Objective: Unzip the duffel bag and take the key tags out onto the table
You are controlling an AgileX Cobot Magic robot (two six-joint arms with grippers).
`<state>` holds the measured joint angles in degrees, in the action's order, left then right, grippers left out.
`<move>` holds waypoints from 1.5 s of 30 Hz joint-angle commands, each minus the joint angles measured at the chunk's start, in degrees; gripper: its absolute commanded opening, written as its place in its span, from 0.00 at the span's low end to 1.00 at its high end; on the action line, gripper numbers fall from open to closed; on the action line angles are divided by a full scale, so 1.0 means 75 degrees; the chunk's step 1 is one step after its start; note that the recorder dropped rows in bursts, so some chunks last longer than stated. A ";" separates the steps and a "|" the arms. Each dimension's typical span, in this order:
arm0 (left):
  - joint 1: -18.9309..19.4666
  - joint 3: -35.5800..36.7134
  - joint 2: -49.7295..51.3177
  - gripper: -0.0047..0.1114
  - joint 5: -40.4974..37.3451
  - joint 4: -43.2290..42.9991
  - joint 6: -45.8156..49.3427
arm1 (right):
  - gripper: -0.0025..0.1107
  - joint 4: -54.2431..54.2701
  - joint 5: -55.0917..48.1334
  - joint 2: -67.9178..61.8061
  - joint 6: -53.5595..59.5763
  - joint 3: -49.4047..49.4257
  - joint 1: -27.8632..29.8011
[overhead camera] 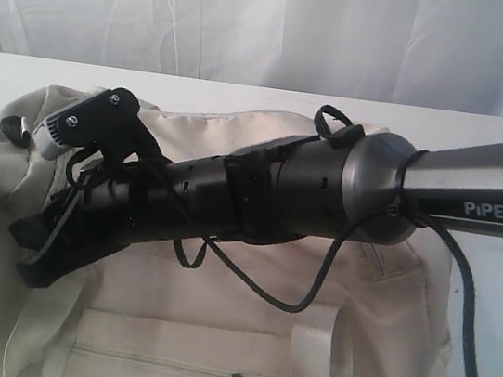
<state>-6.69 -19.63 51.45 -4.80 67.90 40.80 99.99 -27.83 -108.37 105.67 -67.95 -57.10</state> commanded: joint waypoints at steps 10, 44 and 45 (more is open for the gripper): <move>-0.0036 -0.0769 -0.0022 0.04 -0.0294 0.0126 -0.0016 | 0.44 -0.1653 -0.0134 -0.0003 -0.1398 0.0016 -0.0021; -0.0036 -0.0769 -0.0553 0.04 -0.0275 0.0108 0.0003 | 0.06 -0.1550 0.0251 0.0077 -0.2682 -0.0118 -0.0021; -0.0036 -0.0769 -0.0553 0.04 -0.0275 0.0091 0.0004 | 0.05 -0.1550 0.0178 0.0077 -0.2682 -0.0160 -0.0021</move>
<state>-6.69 -23.97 48.65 -8.89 65.96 40.92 88.24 -24.80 -107.94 86.05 -68.24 -57.10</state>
